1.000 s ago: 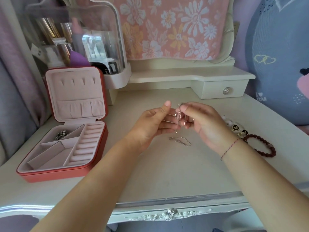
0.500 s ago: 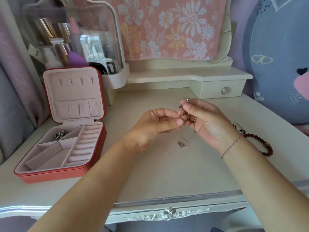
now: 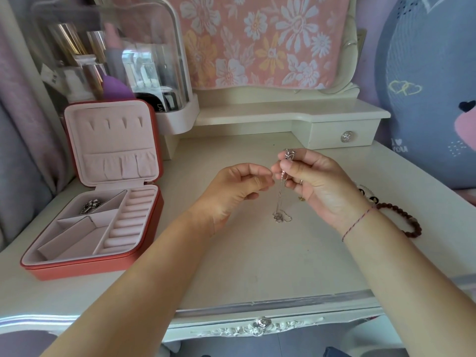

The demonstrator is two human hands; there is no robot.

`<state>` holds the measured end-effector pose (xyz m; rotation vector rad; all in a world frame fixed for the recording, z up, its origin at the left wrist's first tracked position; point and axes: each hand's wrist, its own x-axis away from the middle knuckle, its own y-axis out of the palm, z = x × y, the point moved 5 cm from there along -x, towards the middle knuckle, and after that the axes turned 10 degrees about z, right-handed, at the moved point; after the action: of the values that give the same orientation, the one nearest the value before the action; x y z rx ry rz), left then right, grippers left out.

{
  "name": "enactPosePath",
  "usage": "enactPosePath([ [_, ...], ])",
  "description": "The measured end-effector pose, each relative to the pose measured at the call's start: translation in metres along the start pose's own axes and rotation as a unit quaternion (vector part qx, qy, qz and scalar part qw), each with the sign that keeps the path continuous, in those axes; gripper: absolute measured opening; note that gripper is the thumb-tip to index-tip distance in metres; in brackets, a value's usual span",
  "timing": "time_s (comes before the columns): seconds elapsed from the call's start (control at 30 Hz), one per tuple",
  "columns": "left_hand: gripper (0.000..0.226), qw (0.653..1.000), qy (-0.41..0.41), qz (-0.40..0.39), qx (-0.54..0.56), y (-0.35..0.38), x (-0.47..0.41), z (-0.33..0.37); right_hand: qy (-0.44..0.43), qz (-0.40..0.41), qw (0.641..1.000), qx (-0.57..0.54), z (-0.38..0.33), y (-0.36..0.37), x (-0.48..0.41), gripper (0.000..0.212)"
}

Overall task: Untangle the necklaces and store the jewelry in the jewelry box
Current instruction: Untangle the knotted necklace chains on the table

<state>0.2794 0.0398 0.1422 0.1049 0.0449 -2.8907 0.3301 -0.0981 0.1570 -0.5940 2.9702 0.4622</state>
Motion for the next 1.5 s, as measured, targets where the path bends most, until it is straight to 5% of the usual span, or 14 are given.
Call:
enactPosePath([
  [0.1,0.019,1.0,0.005,-0.015,-0.005,0.0025,0.0003,-0.0002,-0.001,-0.001,1.0,0.004,0.0009,-0.0002,-0.0002,0.018],
  [0.77,0.003,0.999,0.037,0.032,-0.021,0.004,0.0021,0.0033,0.006,0.003,1.0,0.008,0.0023,0.0004,-0.0004,0.024],
  [1.5,0.023,0.991,0.104,0.041,-0.067,0.0023,-0.002,0.0028,-0.026,0.026,0.998,0.057,0.0026,-0.0023,-0.0009,0.012],
])
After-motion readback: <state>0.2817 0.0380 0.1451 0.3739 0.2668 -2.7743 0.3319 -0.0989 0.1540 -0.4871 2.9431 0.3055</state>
